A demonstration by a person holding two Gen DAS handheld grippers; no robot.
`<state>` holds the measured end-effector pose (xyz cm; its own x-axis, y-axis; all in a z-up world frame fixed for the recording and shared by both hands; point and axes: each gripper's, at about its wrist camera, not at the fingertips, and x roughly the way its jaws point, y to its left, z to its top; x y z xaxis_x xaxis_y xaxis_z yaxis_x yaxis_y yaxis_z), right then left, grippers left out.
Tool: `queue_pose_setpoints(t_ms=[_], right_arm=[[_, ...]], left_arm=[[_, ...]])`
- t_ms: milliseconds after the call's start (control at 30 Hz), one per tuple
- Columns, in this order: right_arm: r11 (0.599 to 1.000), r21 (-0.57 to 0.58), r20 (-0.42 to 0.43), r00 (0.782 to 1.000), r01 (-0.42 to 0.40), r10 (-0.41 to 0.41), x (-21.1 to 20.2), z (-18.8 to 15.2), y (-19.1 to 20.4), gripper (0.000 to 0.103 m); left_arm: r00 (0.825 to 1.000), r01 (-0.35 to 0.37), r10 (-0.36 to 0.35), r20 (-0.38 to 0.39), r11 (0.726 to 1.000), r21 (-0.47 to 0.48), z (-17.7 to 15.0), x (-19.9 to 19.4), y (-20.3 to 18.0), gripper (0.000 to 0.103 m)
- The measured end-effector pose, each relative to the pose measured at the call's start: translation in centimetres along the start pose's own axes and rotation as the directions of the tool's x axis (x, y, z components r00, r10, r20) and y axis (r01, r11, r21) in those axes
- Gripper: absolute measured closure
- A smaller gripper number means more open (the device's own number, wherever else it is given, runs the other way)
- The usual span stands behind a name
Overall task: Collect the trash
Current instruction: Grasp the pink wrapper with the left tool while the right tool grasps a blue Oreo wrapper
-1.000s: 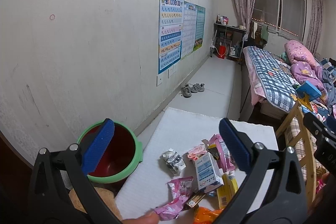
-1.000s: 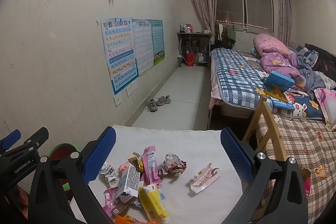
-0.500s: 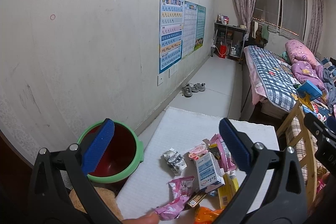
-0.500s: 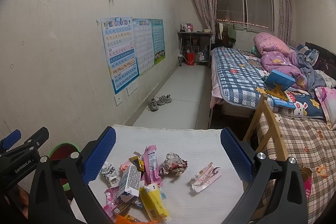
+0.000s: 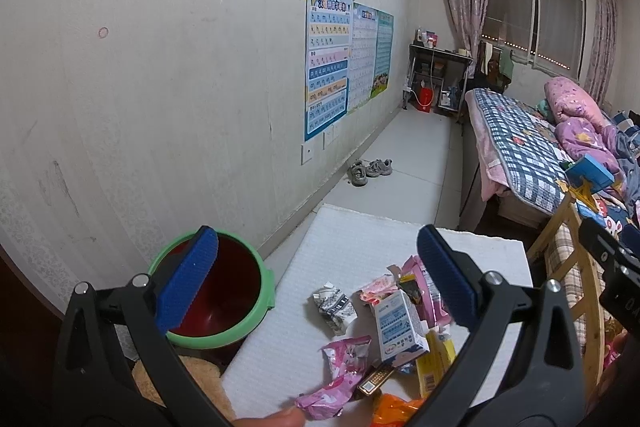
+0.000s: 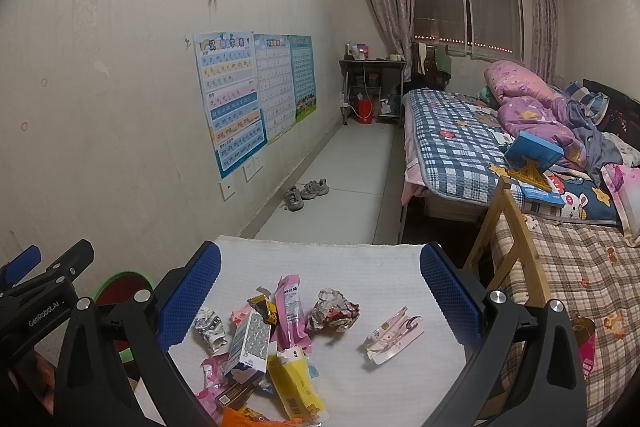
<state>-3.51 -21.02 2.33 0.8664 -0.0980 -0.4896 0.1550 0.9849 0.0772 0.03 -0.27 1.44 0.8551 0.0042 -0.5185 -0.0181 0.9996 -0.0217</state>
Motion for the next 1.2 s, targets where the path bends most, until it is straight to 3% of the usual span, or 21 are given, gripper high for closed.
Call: queue_pose_setpoints(t_ms=[167,233,333,400,467,600,667,767,833,867,933,967,1033,1067,1100,1133,1200], right_arm=[[0.999,0.013,-0.017,0.999,-0.038,0.039,0.7,-2.8,-0.5,0.007],[0.999,-0.002,-0.090,0.995,-0.039,0.038,1.8,-4.8,-0.6,0.007],[0.997,-0.028,-0.237,0.969,-0.071,0.062,3.5,-8.9,-0.6,0.007],[0.994,-0.029,-0.346,0.934,-0.109,0.092,4.6,-11.9,-0.6,0.007],[0.991,-0.008,-0.434,0.894,-0.131,0.114,5.3,-14.7,-0.5,0.007],[0.978,0.107,-0.586,0.783,-0.180,0.208,6.4,-19.5,-0.5,0.007],[0.970,0.146,-0.636,0.733,-0.194,0.242,6.8,-21.3,-0.2,0.013],[0.954,0.211,-0.693,0.656,-0.213,0.300,7.6,-23.5,0.1,0.025],[0.945,0.252,-0.723,0.608,-0.208,0.327,8.3,-24.7,0.2,0.039],[0.944,0.265,-0.736,0.592,-0.196,0.329,8.6,-25.2,0.0,0.042],[0.938,0.301,-0.755,0.557,-0.173,0.346,9.0,-25.9,-0.5,0.062],[0.933,0.318,-0.759,0.545,-0.167,0.356,9.1,-26.1,-0.8,0.063],[0.924,0.345,-0.749,0.544,-0.166,0.378,8.9,-26.0,-1.1,0.068],[0.925,0.340,-0.742,0.556,-0.169,0.375,8.8,-25.8,-1.1,0.069],[0.927,0.333,-0.733,0.571,-0.174,0.371,8.5,-25.3,-1.1,0.070],[0.929,0.325,-0.719,0.591,-0.180,0.366,8.1,-24.7,-1.1,0.071],[0.931,0.311,-0.693,0.625,-0.192,0.361,7.1,-23.4,-1.1,0.072]], left_arm=[[0.999,0.029,-0.029,0.013,0.999,0.017,-2.0,0.4,0.4,0.005],[1.000,0.023,-0.023,0.001,0.999,0.045,-3.8,1.1,0.7,0.005],[0.993,0.003,0.014,-0.118,0.989,0.148,-6.9,3.0,0.6,0.005],[0.986,0.013,0.019,-0.166,0.981,0.193,-9.2,3.9,0.8,0.005],[0.967,0.079,-0.024,-0.253,0.974,0.210,-11.4,5.2,1.2,0.005],[0.910,0.163,-0.068,-0.410,0.966,0.203,-15.0,7.9,1.7,0.005],[0.886,0.189,-0.081,-0.456,0.962,0.195,-16.2,9.2,1.6,0.006],[0.846,0.229,-0.120,-0.519,0.962,0.151,-17.5,10.8,1.5,0.011],[0.827,0.238,-0.122,-0.549,0.960,0.146,-18.2,11.9,1.2,0.013],[0.815,0.245,-0.120,-0.566,0.958,0.150,-18.6,12.5,0.9,0.014],[0.793,0.252,-0.110,-0.599,0.955,0.159,-19.3,13.5,0.4,0.019],[0.782,0.253,-0.104,-0.614,0.954,0.161,-19.7,13.9,0.3,0.022],[0.762,0.259,-0.115,-0.637,0.956,0.138,-20.1,14.4,0.3,0.039],[0.754,0.269,-0.135,-0.643,0.956,0.114,-20.2,14.4,0.4,0.044],[0.748,0.276,-0.157,-0.645,0.957,0.088,-20.1,14.3,0.6,0.058],[0.745,0.279,-0.166,-0.646,0.957,0.076,-20.0,14.1,0.7,0.071],[0.748,0.280,-0.176,-0.640,0.958,0.064,-19.5,13.6,1.2,0.085]])
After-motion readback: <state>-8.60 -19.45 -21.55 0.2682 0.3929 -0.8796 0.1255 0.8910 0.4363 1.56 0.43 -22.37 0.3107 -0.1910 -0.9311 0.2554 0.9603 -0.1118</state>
